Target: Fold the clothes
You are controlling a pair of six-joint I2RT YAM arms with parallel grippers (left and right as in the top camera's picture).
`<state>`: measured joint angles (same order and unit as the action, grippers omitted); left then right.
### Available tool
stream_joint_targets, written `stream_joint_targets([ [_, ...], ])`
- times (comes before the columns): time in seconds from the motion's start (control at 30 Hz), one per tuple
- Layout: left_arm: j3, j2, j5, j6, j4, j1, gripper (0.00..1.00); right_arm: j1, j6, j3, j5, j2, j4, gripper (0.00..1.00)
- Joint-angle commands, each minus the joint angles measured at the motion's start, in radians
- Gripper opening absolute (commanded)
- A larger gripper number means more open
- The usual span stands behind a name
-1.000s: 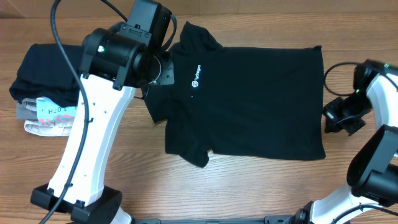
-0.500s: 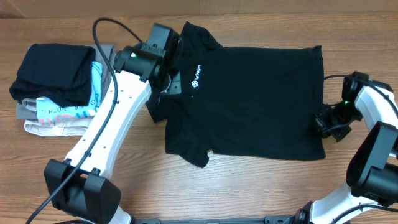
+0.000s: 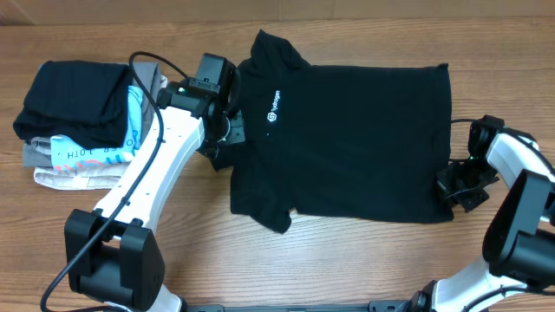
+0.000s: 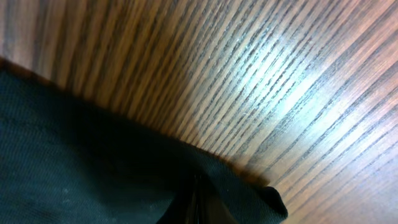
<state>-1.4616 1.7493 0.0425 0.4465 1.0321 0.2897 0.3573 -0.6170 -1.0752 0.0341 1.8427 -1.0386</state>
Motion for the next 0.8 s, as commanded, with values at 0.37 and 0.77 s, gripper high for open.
stream_joint_targets([
  [0.37,0.029,-0.01,0.028,-0.01,0.007,-0.003,0.05,0.135,-0.068,0.074,0.128,0.005,0.167,0.04],
  [0.77,0.028,-0.05,0.081,-0.112,0.007,-0.005,0.04,0.172,-0.06,0.014,0.033,0.005,0.235,0.04],
])
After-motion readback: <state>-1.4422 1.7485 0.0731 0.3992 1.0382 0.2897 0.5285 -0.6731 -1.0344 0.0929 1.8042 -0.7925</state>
